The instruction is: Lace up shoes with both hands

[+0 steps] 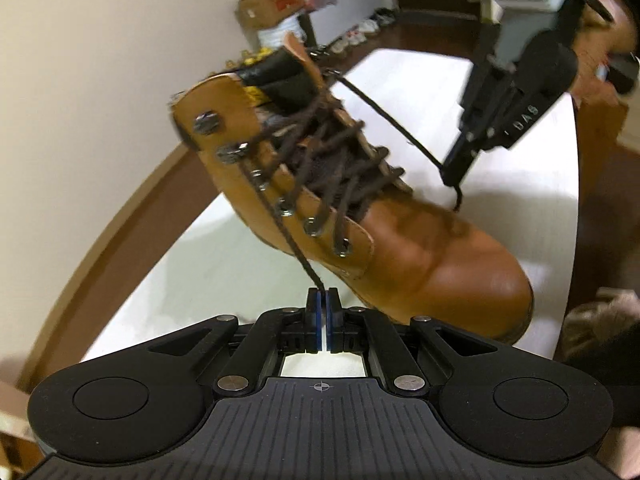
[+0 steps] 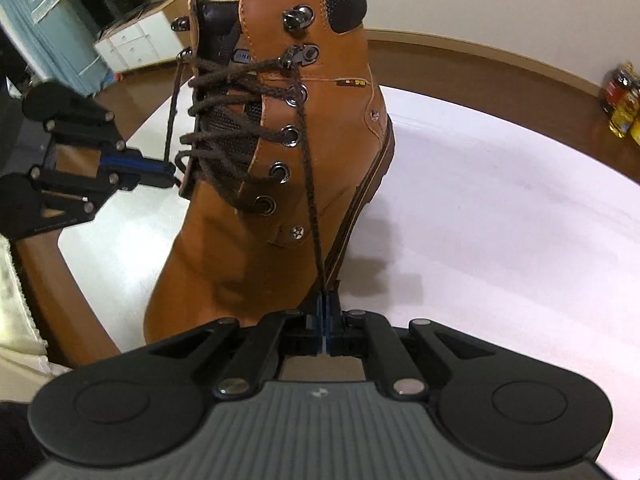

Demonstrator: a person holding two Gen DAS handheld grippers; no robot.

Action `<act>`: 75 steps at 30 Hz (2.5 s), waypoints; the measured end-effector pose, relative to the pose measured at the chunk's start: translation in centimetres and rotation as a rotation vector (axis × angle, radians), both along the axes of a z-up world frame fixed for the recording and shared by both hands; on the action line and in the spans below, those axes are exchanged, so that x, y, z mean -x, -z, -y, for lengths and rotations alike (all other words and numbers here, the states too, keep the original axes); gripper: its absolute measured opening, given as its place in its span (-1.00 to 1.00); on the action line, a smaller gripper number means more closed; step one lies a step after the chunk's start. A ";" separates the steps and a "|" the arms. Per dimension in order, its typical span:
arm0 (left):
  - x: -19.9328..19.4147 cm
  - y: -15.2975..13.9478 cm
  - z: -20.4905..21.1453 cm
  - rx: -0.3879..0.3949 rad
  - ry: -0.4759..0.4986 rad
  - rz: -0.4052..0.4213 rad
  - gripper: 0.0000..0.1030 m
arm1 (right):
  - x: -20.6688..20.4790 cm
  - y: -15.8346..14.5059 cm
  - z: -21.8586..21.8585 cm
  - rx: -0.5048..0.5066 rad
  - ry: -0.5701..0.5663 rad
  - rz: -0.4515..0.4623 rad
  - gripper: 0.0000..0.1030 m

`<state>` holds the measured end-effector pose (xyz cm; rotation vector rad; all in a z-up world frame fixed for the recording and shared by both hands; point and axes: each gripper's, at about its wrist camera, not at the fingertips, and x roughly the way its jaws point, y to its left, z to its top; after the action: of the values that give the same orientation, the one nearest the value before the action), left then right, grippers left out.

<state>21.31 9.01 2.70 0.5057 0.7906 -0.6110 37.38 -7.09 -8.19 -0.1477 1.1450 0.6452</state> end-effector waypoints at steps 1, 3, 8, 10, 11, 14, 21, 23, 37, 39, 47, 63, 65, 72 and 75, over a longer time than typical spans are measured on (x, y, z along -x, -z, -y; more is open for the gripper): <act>0.1 0.1 -0.2 0.005 0.000 0.003 -0.97 | -0.1 0.0 -0.1 0.001 0.012 0.000 -0.97; 0.4 0.4 -0.5 0.016 -0.003 0.013 -0.97 | 0.0 0.3 -0.5 0.004 0.019 -0.002 -0.97; 0.8 1.1 -1.0 0.056 -0.016 0.059 -0.97 | 0.1 0.7 -1.4 0.012 0.023 0.012 -0.97; 1.0 1.5 -1.2 0.072 -0.021 0.077 -0.97 | 0.4 0.4 -1.0 0.018 0.016 0.036 -0.97; 1.1 1.6 -1.3 0.079 -0.023 0.086 -0.97 | 0.6 0.3 -1.1 0.020 0.013 0.052 -0.97; 2.1 1.5 -1.6 0.156 -0.071 0.114 -0.97 | 1.1 0.9 -0.2 -0.016 0.040 0.095 -0.97; 4.2 3.2 -2.6 0.332 -0.189 0.205 -0.96 | 1.8 2.7 3.0 -0.265 0.158 0.110 -0.96; 4.4 3.6 -2.6 0.367 -0.216 0.230 -0.97 | 1.9 3.3 3.6 -0.325 0.184 0.109 -0.96; 8.1 3.3 0.5 0.263 -0.388 0.339 -0.97 | 3.0 4.4 5.0 -0.477 0.199 0.233 -0.95; 9.0 2.6 1.2 0.243 -0.416 0.337 -0.97 | 3.7 4.6 5.1 -0.485 0.196 0.253 -0.94; 12.4 0.6 3.8 0.140 -0.591 0.289 -0.97 | 7.2 5.0 9.1 -0.612 0.260 0.262 -0.82; 11.4 1.9 7.5 0.076 -0.665 0.229 -0.87 | 10.1 4.6 14.6 -0.660 0.313 0.228 -0.73; 11.0 2.1 7.2 0.094 -0.650 0.222 -0.87 | 10.4 4.6 14.6 -0.641 0.322 0.228 -0.73; 10.6 2.6 5.8 0.138 -0.604 0.215 -0.87 | 11.0 4.9 13.3 -0.591 0.373 0.228 -0.73; 10.8 2.7 5.2 0.146 -0.593 0.222 -0.87 | 11.1 4.8 12.2 -0.586 0.383 0.237 -0.73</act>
<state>10.53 3.82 -0.02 0.1814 0.6358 -0.0580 26.31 -19.28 -13.01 0.4741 0.6923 0.5766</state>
